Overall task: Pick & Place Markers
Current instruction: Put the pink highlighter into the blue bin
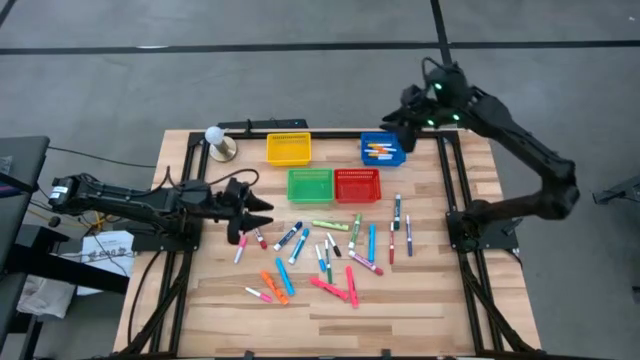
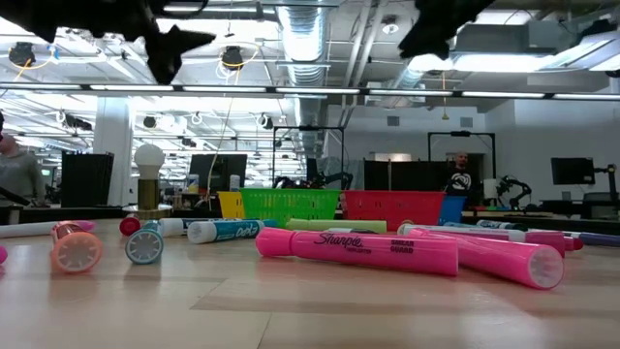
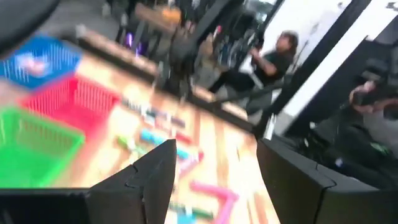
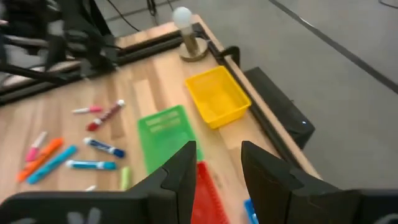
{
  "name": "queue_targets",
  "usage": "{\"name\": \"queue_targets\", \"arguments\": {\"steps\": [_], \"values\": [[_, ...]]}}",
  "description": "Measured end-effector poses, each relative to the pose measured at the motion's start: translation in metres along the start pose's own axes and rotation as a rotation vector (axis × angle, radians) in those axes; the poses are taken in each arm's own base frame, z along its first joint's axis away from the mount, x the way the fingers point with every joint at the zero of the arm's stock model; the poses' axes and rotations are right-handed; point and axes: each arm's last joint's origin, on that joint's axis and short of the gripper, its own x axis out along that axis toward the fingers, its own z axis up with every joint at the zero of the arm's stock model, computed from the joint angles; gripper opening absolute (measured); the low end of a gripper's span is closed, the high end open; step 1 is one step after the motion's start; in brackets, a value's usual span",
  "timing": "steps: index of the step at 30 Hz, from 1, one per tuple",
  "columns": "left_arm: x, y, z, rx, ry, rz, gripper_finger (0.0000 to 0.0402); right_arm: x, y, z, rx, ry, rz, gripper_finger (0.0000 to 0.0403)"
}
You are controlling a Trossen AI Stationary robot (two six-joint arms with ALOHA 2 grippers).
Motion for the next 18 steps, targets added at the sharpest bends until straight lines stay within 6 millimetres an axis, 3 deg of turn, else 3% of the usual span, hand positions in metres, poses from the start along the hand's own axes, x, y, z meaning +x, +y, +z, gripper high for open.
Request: {"name": "queue_targets", "arguments": {"steps": [8,12,18], "values": [[-0.003,0.007,-0.024,-0.203,0.298,0.01,0.0221,-0.034,0.027,-0.049,0.082,-0.122,0.025,0.0118],[-0.009,0.013,-0.038,-0.366,0.462,0.096,0.0221,-0.046,0.039,-0.077,0.113,-0.239,0.067,0.0118],[-0.012,0.014,-0.043,-0.465,0.517,0.134,0.0221,-0.053,0.053,-0.117,0.133,-0.383,0.097,0.0118]]}}
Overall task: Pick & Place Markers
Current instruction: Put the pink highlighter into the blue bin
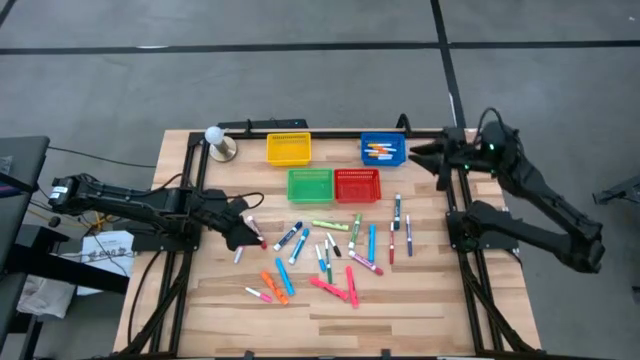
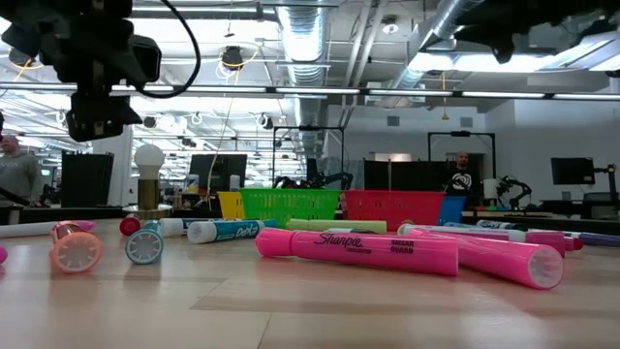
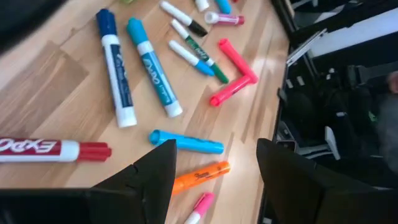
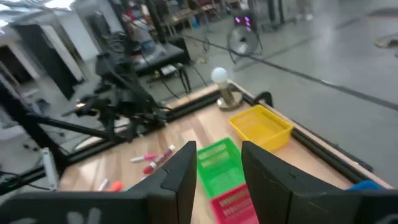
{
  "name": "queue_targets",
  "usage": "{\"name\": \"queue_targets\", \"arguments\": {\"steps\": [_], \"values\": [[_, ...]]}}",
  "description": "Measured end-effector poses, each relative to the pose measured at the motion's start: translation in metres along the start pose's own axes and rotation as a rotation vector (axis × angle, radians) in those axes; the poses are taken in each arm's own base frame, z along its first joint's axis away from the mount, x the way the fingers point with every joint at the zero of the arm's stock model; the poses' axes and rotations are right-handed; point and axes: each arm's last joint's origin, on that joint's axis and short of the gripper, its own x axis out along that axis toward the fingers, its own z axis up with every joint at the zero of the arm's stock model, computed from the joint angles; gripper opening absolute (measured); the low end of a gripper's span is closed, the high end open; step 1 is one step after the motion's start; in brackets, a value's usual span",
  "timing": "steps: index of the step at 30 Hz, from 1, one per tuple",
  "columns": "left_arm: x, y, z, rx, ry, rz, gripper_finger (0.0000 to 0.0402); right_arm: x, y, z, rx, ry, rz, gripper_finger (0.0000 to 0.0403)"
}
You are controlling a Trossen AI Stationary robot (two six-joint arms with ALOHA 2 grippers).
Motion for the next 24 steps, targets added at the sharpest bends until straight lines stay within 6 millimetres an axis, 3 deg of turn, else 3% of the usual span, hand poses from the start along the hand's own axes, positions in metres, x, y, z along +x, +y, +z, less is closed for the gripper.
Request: {"name": "queue_targets", "arguments": {"steps": [8,12,18,24], "values": [[0.0,-0.006,0.005,0.011,-0.054,-0.057,0.0221,-0.016,0.015,-0.036,-0.046,-0.116,0.125,0.0118],[0.002,-0.003,0.002,-0.03,-0.001,-0.043,0.0221,-0.018,0.016,-0.053,-0.007,-0.147,0.134,0.0118],[0.016,0.012,-0.006,-0.132,0.121,0.118,0.0221,-0.017,0.014,-0.074,0.055,-0.171,0.084,0.0118],[0.04,0.027,-0.014,-0.265,0.248,0.265,0.0221,-0.016,0.016,-0.082,0.088,-0.159,0.108,0.0118]]}}
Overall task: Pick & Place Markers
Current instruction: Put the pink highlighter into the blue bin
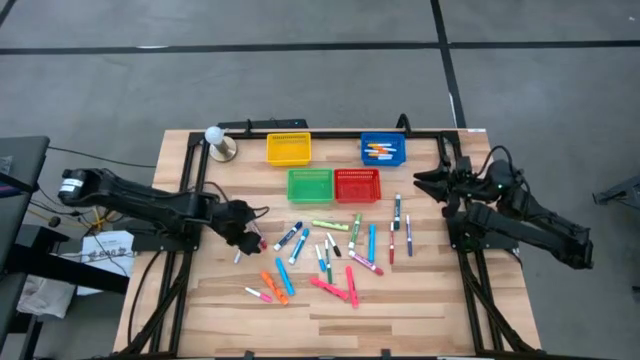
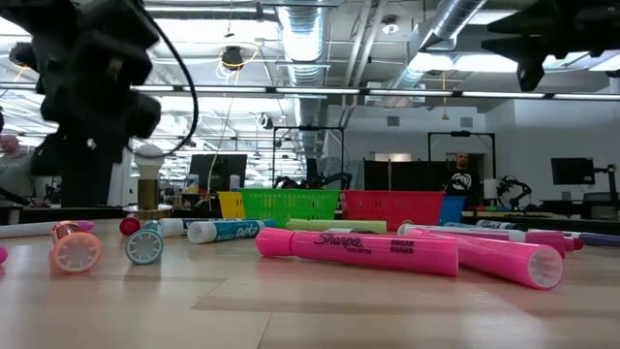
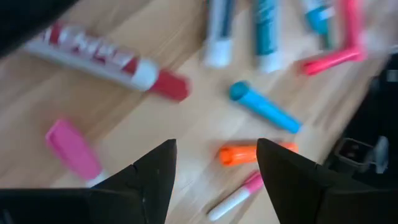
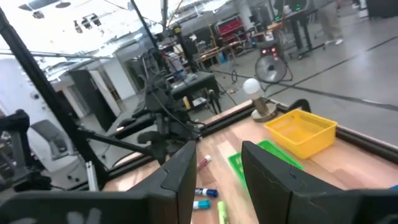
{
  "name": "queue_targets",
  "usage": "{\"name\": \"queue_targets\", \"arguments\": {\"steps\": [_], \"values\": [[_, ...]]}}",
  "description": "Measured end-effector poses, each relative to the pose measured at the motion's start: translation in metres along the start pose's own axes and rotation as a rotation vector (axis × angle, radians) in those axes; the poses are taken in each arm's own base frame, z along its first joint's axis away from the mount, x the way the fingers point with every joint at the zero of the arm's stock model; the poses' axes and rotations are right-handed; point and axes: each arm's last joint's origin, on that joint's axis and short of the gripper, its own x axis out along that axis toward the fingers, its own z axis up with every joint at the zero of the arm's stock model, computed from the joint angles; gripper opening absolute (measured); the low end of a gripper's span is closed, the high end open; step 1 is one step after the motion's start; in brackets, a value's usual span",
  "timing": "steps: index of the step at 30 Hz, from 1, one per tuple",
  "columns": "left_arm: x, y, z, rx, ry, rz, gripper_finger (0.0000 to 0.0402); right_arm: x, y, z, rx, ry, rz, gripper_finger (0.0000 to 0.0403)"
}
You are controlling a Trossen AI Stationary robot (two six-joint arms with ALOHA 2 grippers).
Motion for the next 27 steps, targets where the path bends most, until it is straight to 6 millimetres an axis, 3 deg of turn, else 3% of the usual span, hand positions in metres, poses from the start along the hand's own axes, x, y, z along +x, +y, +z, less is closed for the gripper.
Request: {"name": "queue_targets", "arguments": {"steps": [6,11,17,27], "values": [[0.01,0.0,-0.007,-0.092,0.077,0.038,0.0221,0.001,0.002,-0.001,0.016,0.012,0.024,0.0118],[0.008,-0.004,-0.015,-0.126,0.023,0.054,0.0221,0.0,0.002,-0.001,0.016,0.011,0.022,0.0118],[0.004,0.006,-0.023,-0.164,0.001,0.187,0.0221,0.001,0.001,-0.001,0.016,0.0,-0.008,0.0118],[0.003,0.012,-0.022,-0.178,-0.084,0.271,0.0221,0.001,0.0,-0.001,0.018,0.0,-0.03,0.0118]]}}
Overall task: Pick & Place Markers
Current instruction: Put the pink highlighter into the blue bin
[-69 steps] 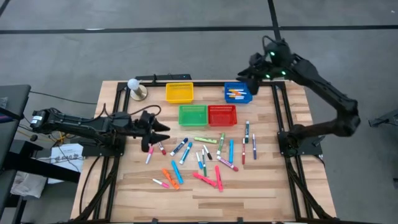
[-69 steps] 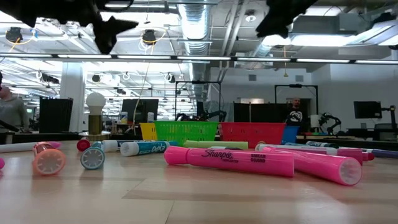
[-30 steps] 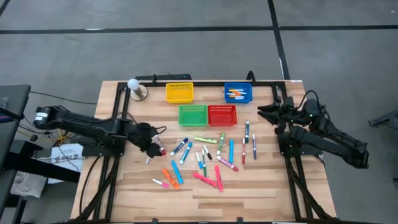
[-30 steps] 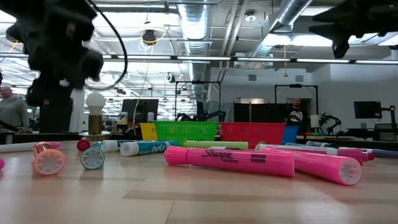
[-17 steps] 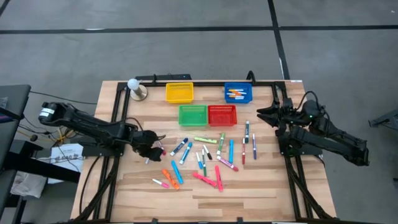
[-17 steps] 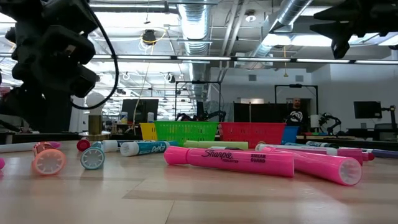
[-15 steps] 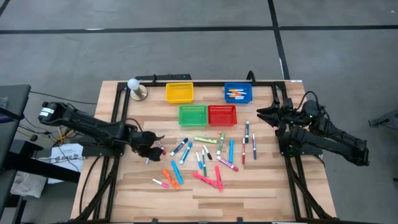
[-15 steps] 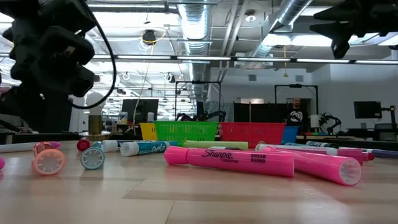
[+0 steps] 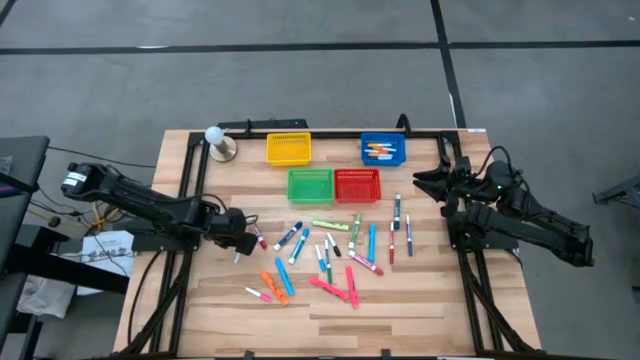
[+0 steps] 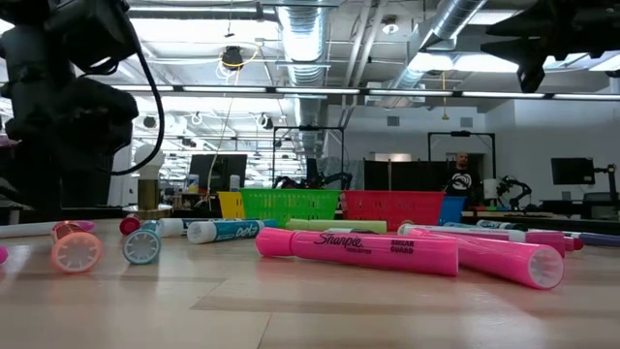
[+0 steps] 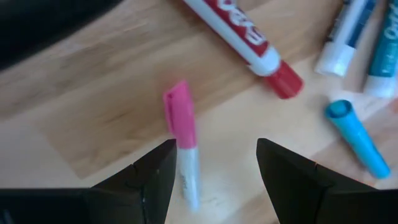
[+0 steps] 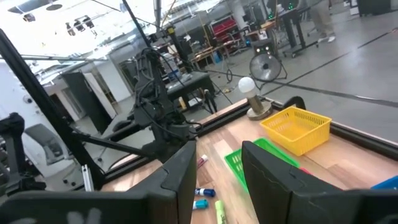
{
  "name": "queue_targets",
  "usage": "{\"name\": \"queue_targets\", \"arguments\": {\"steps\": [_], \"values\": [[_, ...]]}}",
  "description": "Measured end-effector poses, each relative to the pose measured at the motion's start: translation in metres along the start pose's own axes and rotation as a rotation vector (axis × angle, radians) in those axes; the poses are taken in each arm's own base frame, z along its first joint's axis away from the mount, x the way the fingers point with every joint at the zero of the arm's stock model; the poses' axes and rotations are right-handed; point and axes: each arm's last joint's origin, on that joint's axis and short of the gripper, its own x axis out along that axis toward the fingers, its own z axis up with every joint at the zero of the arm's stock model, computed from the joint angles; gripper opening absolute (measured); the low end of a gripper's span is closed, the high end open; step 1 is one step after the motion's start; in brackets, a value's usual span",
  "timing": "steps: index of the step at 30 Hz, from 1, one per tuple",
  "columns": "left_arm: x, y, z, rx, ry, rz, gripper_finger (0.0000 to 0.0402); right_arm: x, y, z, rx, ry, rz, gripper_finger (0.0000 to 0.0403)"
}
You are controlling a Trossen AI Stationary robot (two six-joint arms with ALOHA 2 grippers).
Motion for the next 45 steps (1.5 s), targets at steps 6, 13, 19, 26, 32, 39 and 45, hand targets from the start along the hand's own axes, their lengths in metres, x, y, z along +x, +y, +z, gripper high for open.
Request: {"name": "queue_targets", "arguments": {"steps": [6,13,19,26,32,39,45], "values": [[0.008,0.001,-0.001,0.0,0.022,0.054,0.0221,0.0,0.0,0.0,0.0,0.001,0.0,0.0118],[0.016,0.0,0.0,-0.002,0.041,0.094,0.022,0.0,0.0,0.0,0.0,0.001,0.0,0.0118],[0.019,0.001,-0.001,-0.003,0.046,0.115,0.0205,0.0,0.0,0.0,0.0,0.001,0.0,0.0118],[0.021,0.002,0.0,-0.002,0.014,0.138,0.0151,0.0,0.0,0.0,0.0,0.002,0.0,0.0118],[0.021,0.004,0.0,-0.001,0.004,0.15,0.0087,0.0,0.0,0.0,0.0,0.002,0.0,0.0118],[0.018,0.003,0.0,-0.001,0.004,0.121,0.004,0.0,0.0,0.0,0.032,0.002,0.0,0.0118],[0.006,0.0,-0.003,-0.006,0.092,0.009,0.0058,0.0,0.0,0.0,0.117,0.003,0.002,0.0118]]}}
